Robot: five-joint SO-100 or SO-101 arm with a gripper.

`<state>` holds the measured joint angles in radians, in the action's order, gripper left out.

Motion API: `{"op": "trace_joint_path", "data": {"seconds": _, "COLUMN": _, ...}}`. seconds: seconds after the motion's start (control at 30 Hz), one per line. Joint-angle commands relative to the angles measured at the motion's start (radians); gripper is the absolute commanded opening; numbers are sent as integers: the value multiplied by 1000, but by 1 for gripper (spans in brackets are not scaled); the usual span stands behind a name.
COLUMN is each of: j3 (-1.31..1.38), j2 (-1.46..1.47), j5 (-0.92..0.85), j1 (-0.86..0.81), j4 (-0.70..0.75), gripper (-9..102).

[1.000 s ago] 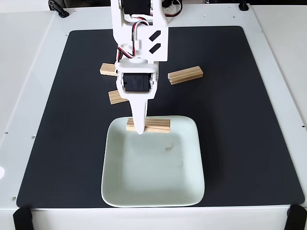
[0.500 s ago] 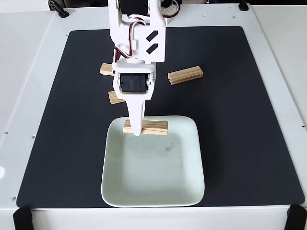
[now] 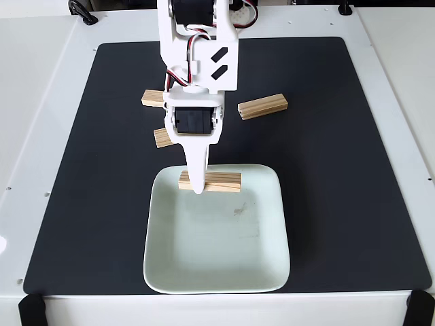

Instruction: Pick up the wooden block and place them on the plate.

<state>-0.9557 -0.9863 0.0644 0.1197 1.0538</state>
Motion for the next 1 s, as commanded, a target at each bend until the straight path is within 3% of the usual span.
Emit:
{"op": "trace_joint_path", "data": {"seconds": 0.0, "j3": 61, "j2": -12, "j5": 8, "j1": -2, "j4": -3, "gripper": 0}}
{"op": "trace_joint_path", "data": {"seconds": 0.17, "j3": 150, "j2": 35, "j5": 9, "j1": -2, "j4": 9, "gripper": 0}}
{"op": "trace_joint_path", "data": {"seconds": 0.37, "j3": 290, "j2": 98, "j5": 9, "j1": 0, "j4": 140, "gripper": 0}}
{"op": "trace_joint_path", "data": {"seconds": 0.97, "j3": 296, "j2": 118, "j5": 9, "j1": -9, "j4": 146, "gripper": 0}}
